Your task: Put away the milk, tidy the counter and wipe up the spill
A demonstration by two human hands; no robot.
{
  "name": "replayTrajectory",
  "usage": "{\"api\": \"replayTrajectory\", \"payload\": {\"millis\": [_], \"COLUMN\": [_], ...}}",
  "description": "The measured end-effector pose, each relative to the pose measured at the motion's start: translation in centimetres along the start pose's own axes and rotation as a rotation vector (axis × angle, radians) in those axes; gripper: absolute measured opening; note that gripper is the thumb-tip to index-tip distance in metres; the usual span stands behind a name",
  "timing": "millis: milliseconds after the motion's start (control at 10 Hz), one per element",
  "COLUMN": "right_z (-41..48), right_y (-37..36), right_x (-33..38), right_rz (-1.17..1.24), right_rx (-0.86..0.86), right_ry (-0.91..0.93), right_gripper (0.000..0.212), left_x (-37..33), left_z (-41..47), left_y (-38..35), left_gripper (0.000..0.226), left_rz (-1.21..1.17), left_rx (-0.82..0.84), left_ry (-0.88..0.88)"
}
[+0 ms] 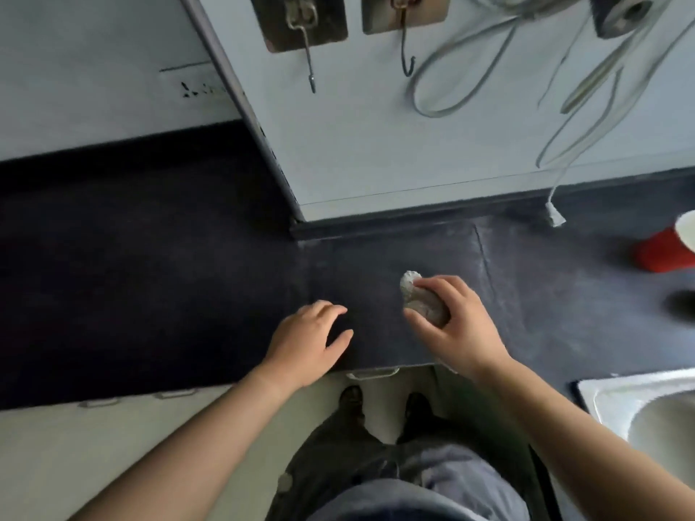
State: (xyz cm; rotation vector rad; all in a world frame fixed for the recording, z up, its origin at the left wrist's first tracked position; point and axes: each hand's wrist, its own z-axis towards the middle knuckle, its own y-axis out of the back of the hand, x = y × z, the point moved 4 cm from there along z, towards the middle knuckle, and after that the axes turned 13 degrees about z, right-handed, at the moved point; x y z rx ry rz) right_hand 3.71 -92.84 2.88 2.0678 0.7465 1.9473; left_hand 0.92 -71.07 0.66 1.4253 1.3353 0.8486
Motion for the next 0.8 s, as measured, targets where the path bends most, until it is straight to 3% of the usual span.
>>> {"api": "replayTrajectory", "payload": {"millis": [200,500,600,700,800], "right_z": [5.2,6.4,5.2,3.5,1.0], "right_y": [-1.9,-4.6,-3.9,-2.1,-0.1], "right_x": [-1.4,-3.5,-2.8,-0.8,2.2], "right_rz": [-0.172,-0.249,-0.260,-0.282,-0.122], "right_rx": [0.188,0.274,0.264,0.184,0.062], "right_ry": [0.095,-0.044,-0.092,-0.051,-0.026], "right_gripper": [0.052,0.056,0.061,0.065,0.060], "left_x": [-1.5,-2.2,-2.1,-2.0,-1.7], "left_z": [0.7,0.7,-0.2,-2.1,-5.1], "left_y": [-3.5,-5.6,-4.3,-2.4,-0.1], "left_gripper": [0.049,0.054,0.051,0.054,0.043], "left_rz": [0.006,0.101,0.030,-0.100,-0.390], "left_rx": [0.001,0.030,-0.040,-0.220,-0.350], "left_ry": [0.187,0.220,0.225,0.195,0.242]}}
